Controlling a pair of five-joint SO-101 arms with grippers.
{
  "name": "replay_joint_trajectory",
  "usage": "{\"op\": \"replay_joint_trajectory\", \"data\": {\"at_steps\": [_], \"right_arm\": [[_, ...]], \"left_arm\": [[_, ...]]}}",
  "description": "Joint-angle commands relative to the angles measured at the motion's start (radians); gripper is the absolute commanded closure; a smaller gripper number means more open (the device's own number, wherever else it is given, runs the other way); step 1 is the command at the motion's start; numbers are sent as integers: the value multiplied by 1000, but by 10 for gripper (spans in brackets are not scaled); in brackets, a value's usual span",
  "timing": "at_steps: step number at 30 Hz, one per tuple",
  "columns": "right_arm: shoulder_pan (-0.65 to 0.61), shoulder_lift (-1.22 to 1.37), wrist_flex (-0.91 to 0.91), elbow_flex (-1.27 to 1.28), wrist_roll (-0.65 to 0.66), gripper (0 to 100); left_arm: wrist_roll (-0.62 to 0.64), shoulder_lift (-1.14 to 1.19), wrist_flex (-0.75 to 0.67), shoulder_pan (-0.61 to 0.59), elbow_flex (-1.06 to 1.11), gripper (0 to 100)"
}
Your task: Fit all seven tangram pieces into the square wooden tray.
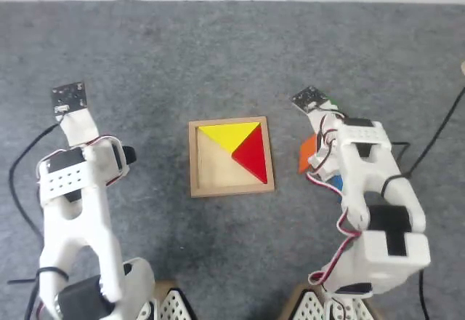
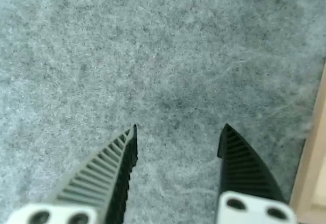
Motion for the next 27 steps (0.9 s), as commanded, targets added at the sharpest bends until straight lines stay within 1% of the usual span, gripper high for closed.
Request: {"op": "replay_joint_trajectory", "data": {"at_steps": [1, 5, 9, 11, 14, 16, 19, 22, 24, 27], "right_arm": [[48, -10, -31, -41, -49, 934], [48, -99, -62, 0, -83, 932], [-51, -194, -85, 31, -138, 928], [-114, -214, -117, 49, -172, 888], [-197, -214, -168, 68, -244, 794], [-229, -209, -174, 68, -252, 768], [-243, -154, -180, 61, -252, 798], [-239, -54, -166, 25, -250, 805], [-236, -12, -99, -34, -249, 805], [-266, 44, -7, -106, -232, 807]], "left_arm": [[5, -31, -15, 0, -5, 750], [5, -31, -15, 0, -8, 750], [3, -31, -37, 0, -1, 750], [3, -31, -35, 0, -1, 750], [3, -31, -34, 0, -1, 750], [3, -31, -32, 0, -1, 750], [3, -31, -32, 0, -1, 750], [3, -31, -32, 0, -1, 750], [3, -32, -31, 0, -1, 750], [3, -32, -31, 0, -1, 750]]}}
